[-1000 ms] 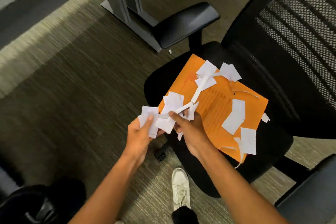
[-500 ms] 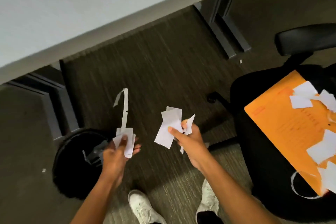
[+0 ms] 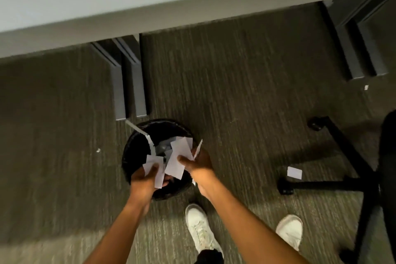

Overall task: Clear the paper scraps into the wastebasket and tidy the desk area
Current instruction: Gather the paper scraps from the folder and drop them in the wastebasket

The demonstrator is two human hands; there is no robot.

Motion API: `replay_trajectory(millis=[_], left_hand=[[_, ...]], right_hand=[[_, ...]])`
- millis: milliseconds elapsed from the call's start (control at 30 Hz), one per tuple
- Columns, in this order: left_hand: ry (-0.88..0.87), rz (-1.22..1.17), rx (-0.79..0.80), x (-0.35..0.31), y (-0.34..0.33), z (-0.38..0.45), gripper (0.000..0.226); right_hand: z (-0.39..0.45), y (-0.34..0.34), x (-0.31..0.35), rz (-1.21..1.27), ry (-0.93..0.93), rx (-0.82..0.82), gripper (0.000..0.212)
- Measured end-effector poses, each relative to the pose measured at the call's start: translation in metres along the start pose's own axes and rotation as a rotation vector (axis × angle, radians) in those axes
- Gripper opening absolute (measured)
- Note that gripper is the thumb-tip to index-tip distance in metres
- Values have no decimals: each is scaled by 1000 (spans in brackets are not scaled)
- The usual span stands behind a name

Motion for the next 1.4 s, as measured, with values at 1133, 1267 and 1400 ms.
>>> replay_trajectory(millis=[1133, 1267, 1400], left_hand=[[-162, 603, 94, -34, -71, 19, 67], [-274, 650, 174, -53, -134, -19, 70], [-346, 701, 306, -58, -209, -62, 74]], right_hand=[[12, 66, 11, -12, 25, -137, 65], [-11, 136, 25, 7, 64, -263, 64], [-49, 232, 41, -57, 120, -389, 66]])
Point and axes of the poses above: each hand's wrist, its own z-axis towards the middle knuckle, its own y-axis out of the back of the hand, x = y × z, the point moved 6 cm from there along z, towards the middle knuckle, and after that the axes turned 6 degrees about -z, right-handed, at the moved point
